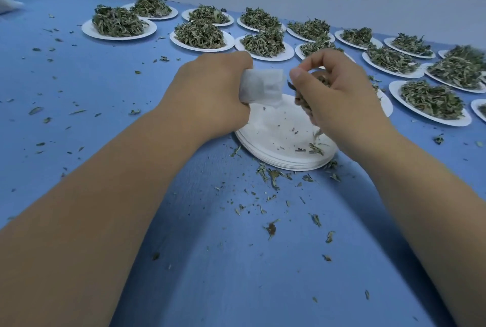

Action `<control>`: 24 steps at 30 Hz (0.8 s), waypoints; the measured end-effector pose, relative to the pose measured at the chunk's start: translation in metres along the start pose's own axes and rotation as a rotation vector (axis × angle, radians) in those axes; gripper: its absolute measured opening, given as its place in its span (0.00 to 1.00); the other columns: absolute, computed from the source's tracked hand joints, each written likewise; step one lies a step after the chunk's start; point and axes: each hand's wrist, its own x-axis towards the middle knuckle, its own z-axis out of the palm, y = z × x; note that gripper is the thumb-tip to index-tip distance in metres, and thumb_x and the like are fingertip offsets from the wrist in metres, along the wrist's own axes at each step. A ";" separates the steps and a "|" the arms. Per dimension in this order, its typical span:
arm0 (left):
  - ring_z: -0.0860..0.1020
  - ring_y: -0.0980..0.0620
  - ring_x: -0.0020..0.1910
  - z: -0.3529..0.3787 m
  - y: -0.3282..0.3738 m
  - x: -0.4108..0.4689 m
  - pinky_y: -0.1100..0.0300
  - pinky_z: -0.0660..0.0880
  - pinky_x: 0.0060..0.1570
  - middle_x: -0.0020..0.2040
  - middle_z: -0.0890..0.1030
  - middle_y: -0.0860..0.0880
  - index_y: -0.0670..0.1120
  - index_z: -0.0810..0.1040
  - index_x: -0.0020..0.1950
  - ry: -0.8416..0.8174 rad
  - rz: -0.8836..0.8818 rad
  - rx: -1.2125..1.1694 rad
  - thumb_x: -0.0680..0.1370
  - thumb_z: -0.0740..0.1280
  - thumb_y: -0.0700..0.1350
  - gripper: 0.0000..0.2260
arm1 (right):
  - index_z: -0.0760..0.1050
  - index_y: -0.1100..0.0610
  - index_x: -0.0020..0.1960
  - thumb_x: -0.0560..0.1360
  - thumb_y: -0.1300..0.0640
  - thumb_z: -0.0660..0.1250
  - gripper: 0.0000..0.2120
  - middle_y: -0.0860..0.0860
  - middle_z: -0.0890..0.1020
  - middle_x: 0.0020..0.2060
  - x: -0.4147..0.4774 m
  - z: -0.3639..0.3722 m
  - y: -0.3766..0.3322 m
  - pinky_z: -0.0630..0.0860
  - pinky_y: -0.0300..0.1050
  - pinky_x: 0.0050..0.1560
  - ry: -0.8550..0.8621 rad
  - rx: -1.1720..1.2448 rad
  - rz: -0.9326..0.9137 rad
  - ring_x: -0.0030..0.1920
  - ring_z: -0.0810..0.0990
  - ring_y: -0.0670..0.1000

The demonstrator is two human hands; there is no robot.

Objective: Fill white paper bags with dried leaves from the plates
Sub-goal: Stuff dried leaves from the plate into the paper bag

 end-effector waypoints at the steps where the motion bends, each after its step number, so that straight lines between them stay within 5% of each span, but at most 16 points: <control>1: 0.75 0.42 0.46 0.000 0.001 0.000 0.50 0.75 0.43 0.44 0.77 0.50 0.51 0.72 0.51 0.003 0.011 0.016 0.70 0.70 0.44 0.12 | 0.73 0.44 0.43 0.79 0.46 0.66 0.07 0.44 0.79 0.30 0.001 0.004 -0.002 0.70 0.44 0.30 -0.021 0.046 0.025 0.32 0.76 0.49; 6: 0.74 0.43 0.44 0.003 0.006 -0.001 0.54 0.66 0.40 0.41 0.75 0.51 0.52 0.71 0.49 -0.006 0.027 0.070 0.70 0.68 0.44 0.11 | 0.67 0.52 0.38 0.79 0.40 0.58 0.18 0.46 0.68 0.29 0.007 0.015 -0.011 0.63 0.41 0.29 -0.002 0.070 0.132 0.28 0.67 0.48; 9: 0.73 0.45 0.42 0.004 0.007 -0.002 0.55 0.65 0.39 0.39 0.73 0.52 0.52 0.70 0.48 0.004 0.009 0.077 0.70 0.68 0.44 0.10 | 0.69 0.51 0.34 0.74 0.46 0.57 0.13 0.50 0.71 0.34 0.007 0.018 -0.023 0.65 0.49 0.33 0.031 0.129 0.245 0.34 0.67 0.52; 13: 0.74 0.45 0.41 0.008 0.009 0.000 0.52 0.73 0.38 0.40 0.76 0.51 0.50 0.72 0.48 -0.002 -0.088 0.028 0.70 0.67 0.45 0.09 | 0.64 0.49 0.36 0.69 0.52 0.50 0.06 0.53 0.70 0.36 0.004 0.024 -0.037 0.75 0.61 0.49 -0.051 -0.101 0.121 0.44 0.70 0.56; 17: 0.74 0.48 0.38 0.011 0.008 0.002 0.55 0.72 0.34 0.39 0.76 0.50 0.49 0.72 0.45 0.000 -0.147 0.003 0.69 0.68 0.46 0.07 | 0.64 0.51 0.37 0.75 0.61 0.56 0.09 0.50 0.67 0.35 0.011 0.024 -0.035 0.65 0.41 0.25 0.067 0.160 0.294 0.34 0.64 0.53; 24: 0.74 0.48 0.39 0.013 0.008 0.003 0.55 0.72 0.34 0.39 0.75 0.51 0.49 0.71 0.45 -0.039 -0.125 -0.030 0.70 0.69 0.45 0.08 | 0.71 0.55 0.34 0.75 0.64 0.68 0.13 0.51 0.73 0.30 0.010 0.015 -0.019 0.64 0.39 0.24 -0.063 0.340 0.297 0.27 0.68 0.49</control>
